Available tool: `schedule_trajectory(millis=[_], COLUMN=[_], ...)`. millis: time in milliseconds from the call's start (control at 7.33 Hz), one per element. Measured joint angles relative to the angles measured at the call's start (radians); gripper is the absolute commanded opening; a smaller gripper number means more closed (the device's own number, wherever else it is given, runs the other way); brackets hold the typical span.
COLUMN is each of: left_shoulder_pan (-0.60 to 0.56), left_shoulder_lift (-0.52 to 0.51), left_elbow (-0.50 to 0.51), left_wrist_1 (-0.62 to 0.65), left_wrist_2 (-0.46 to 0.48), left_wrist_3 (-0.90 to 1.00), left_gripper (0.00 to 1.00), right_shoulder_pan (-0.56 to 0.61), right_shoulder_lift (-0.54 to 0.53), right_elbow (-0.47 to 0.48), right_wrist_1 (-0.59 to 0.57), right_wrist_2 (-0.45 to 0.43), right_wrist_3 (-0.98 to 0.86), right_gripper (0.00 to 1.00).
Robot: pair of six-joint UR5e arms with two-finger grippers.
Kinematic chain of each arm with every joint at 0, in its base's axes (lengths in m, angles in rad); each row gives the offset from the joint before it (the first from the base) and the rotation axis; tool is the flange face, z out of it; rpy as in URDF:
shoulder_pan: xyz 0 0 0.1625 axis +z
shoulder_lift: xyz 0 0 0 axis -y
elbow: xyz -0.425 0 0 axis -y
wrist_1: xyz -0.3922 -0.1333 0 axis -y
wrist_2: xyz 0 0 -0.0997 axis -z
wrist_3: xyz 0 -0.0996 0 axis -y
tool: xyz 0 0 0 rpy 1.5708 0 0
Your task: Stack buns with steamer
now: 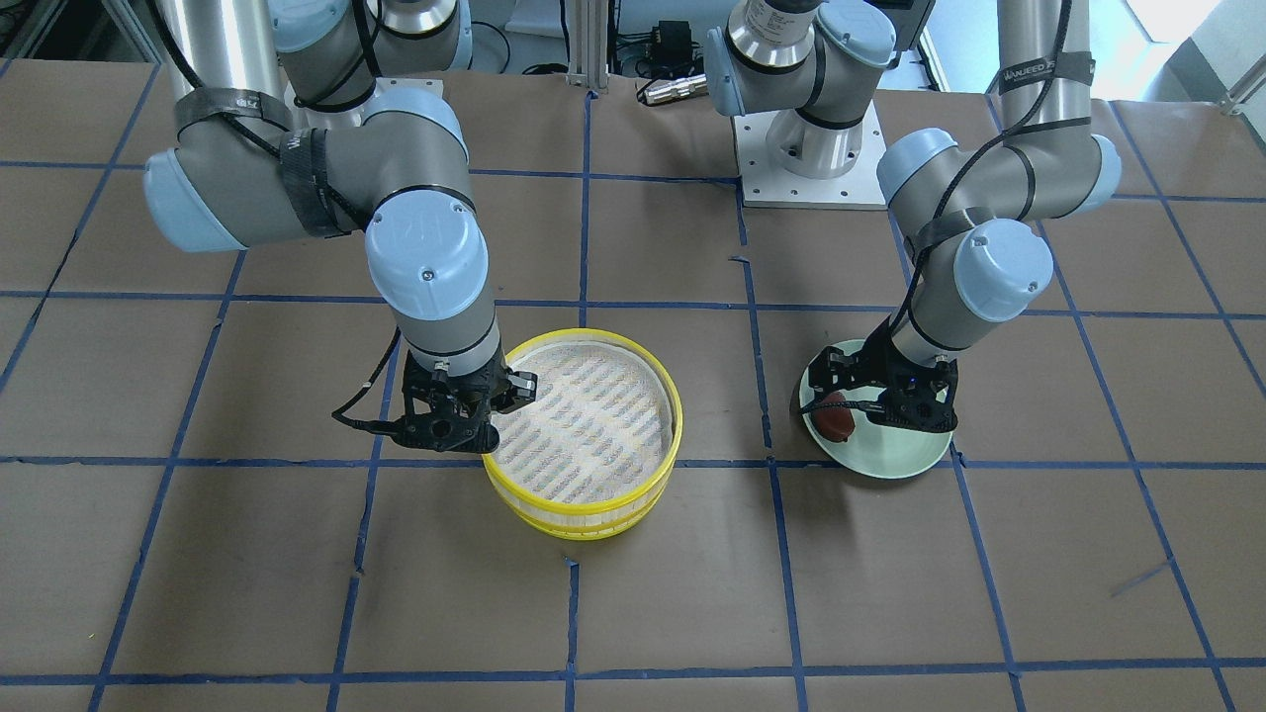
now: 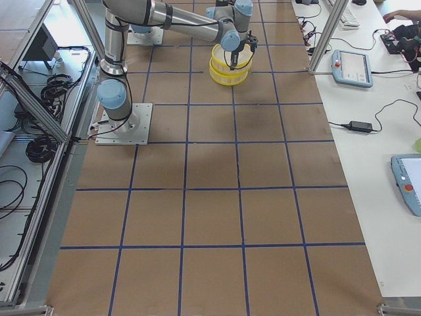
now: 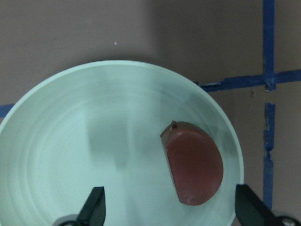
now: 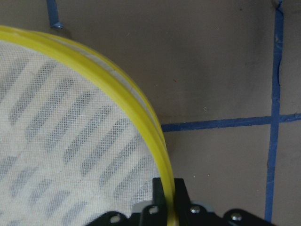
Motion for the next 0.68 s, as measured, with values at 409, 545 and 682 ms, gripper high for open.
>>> schedule_trajectory(millis=[409, 545, 682], left_shoulder_pan=[-0.001, -0.002, -0.003], left_shoulder_lift=[-0.015, -0.020, -0.024], left_elbow=[-0.011, -0.013, -0.012], left_wrist_1=[0.000, 0.001, 0.002], left_wrist_2=[0.001, 0.001, 0.000], left_wrist_3=[0.004, 0.004, 0.003], left_gripper=[0.24, 0.11, 0.06], right_shoulder_pan=[0.003, 0.004, 0.004], right_shoulder_lift=[0.003, 0.004, 0.004], right_elbow=[0.015, 0.019, 0.020], right_wrist_1=[-0.005, -0.007, -0.008], right_wrist_2=[-0.001, -0.001, -0.001], right_wrist_3=[-0.002, -0.004, -0.005], right_gripper=[0.15, 0.24, 0.85])
